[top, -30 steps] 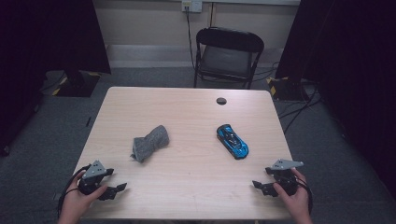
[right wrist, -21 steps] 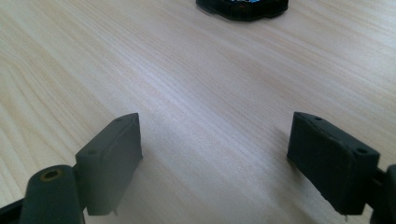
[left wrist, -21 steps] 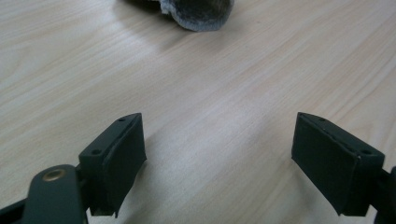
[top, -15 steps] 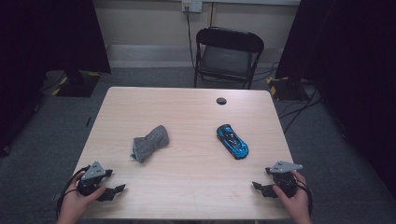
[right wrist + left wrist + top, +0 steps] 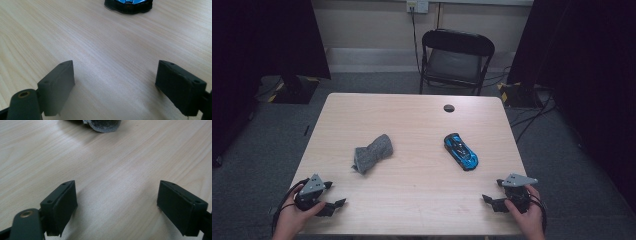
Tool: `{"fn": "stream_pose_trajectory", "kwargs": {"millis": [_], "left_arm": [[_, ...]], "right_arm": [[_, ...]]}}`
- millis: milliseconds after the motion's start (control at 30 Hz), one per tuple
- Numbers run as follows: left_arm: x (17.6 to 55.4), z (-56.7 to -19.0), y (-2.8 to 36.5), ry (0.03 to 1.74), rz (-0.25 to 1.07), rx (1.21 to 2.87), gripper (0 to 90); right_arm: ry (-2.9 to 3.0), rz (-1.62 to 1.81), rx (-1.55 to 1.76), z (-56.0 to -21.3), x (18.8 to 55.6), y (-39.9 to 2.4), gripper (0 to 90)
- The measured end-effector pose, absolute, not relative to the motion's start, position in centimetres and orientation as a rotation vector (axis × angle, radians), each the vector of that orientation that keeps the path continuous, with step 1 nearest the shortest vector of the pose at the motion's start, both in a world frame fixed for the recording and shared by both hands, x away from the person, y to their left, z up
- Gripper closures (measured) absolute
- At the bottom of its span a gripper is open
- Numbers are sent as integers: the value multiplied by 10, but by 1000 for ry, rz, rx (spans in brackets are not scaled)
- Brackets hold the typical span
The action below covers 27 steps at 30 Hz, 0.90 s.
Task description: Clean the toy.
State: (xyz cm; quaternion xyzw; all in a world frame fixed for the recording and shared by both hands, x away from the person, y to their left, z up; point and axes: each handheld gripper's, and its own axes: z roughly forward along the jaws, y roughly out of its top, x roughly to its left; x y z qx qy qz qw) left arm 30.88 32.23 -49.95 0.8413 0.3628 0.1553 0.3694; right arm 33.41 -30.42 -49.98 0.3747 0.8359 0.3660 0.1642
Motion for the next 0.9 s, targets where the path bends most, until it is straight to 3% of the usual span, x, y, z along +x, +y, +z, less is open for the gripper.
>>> {"fn": "stream_pose_trajectory", "kwargs": {"millis": [900], "left_arm": [[309, -500, 323, 933, 402, 2158, 145]], "right_arm": [[2386, 1045, 1065, -500, 334, -305, 144]]}}
